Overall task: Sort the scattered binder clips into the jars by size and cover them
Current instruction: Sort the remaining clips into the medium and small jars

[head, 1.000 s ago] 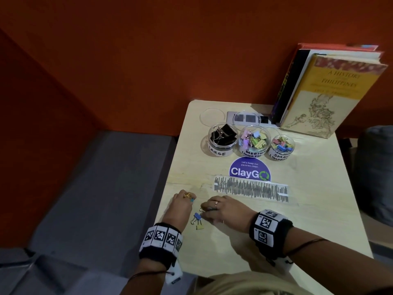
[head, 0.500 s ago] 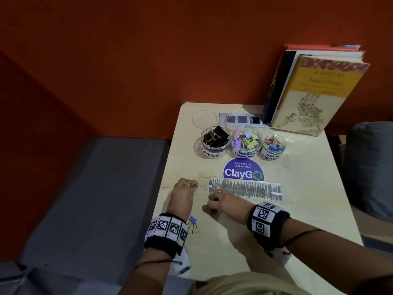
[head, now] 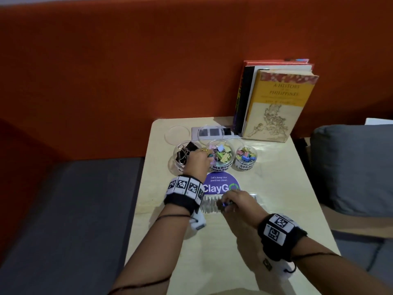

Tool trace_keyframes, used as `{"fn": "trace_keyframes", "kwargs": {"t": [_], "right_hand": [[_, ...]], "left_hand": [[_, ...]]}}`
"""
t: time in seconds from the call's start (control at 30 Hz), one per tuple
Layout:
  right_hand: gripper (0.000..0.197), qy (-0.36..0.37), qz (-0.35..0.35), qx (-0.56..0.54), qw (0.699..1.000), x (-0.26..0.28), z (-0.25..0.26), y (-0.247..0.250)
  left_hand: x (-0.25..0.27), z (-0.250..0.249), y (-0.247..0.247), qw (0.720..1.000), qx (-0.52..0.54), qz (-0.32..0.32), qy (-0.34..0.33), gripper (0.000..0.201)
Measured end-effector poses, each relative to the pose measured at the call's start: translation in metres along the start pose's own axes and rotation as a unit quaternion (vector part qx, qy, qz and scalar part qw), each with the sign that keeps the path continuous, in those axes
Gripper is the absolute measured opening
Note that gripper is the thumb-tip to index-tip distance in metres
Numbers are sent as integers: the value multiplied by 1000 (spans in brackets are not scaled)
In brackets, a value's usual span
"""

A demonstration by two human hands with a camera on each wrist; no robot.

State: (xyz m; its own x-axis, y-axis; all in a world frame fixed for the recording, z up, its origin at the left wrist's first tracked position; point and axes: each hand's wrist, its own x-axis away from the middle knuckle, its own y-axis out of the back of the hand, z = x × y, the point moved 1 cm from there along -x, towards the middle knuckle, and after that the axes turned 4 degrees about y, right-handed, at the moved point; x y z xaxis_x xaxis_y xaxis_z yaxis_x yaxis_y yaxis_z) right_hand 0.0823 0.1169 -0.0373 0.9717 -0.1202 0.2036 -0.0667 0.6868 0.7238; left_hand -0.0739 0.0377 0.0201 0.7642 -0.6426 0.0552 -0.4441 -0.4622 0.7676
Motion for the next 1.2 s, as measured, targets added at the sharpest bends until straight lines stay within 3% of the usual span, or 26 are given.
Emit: {"fn": "trace_keyframes", "kwargs": {"t": [0.27, 0.57, 0.67, 0.77, 0.93, 1.1, 1.2], "right_hand": [[17, -23, -224, -33, 974, -20, -27, 66], [15, -73, -293, -38, 953, -56, -44, 97], [20, -66, -264, -2, 962, -66, -44, 99], [25, -68, -232, 78, 967, -69, -43, 99], [7, 19, -255, 179, 950, -89, -15, 99], [30, 2, -65, 272, 960, -133, 3, 100], [29, 7, -14, 333, 943, -150, 6, 101]], "left_hand": [[-53, -13, -17, 999, -34, 22, 35, 26], [-56, 11, -19, 995, -84, 51, -13, 36], [-60, 18, -17, 983, -178, 31, -27, 28], [-62, 22, -15, 982, -187, 20, -19, 24], [-55, 15, -7, 986, -162, 36, 4, 24], [-49, 5, -11, 942, -314, 121, -2, 38], [-51, 2, -15, 930, -345, 127, 9, 47]]}}
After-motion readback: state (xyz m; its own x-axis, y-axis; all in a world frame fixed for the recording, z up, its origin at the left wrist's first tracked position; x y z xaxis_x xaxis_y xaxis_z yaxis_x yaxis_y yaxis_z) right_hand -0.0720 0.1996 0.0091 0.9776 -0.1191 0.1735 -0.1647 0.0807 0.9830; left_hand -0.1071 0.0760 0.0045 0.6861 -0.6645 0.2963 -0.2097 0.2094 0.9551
